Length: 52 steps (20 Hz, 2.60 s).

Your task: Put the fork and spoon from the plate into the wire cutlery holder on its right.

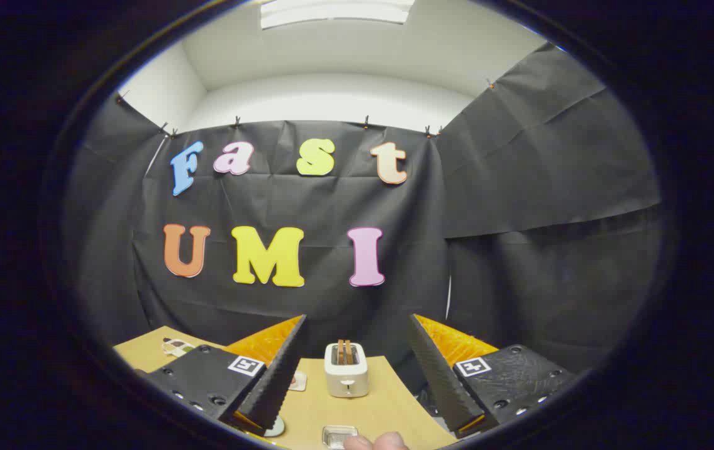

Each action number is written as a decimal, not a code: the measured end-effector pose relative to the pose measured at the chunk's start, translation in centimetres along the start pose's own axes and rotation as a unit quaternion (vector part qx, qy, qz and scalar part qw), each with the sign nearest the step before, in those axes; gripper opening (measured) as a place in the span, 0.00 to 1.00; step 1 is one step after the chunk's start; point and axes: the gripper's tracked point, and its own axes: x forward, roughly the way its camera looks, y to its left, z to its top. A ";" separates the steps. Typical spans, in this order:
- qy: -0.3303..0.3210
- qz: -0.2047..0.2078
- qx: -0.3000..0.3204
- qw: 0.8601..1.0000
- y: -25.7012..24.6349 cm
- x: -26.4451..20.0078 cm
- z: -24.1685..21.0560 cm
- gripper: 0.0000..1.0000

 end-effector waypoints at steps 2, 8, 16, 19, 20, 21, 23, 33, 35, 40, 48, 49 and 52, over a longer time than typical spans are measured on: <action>0.002 0.003 -0.002 1.000 0.3 0.5 -0.2 0.95; 0.020 0.014 0.006 1.000 1.5 1.4 -1.2 0.95; 0.011 0.028 -0.005 1.000 2.5 1.7 -0.7 0.95; 0.014 0.036 -0.007 0.999 3.2 2.0 -0.9 0.95; 0.018 0.038 -0.006 0.999 3.4 2.2 -1.1 0.95; 0.020 0.041 -0.004 0.999 3.7 2.2 -1.3 0.95; 0.028 0.048 0.005 0.998 4.4 2.3 -1.8 0.95; 0.130 0.094 -0.009 0.987 11.0 1.3 -10.8 0.94; 0.162 0.105 -0.014 0.981 12.9 0.9 -13.9 0.94; 0.252 0.138 -0.030 0.957 17.5 -0.1 -22.6 0.95; 0.366 0.158 -0.078 0.914 21.0 -1.5 -35.3 0.96; 0.377 0.158 -0.079 0.909 21.3 -1.7 -36.5 0.95; 0.405 0.158 -0.094 0.896 21.7 -1.8 -39.6 0.95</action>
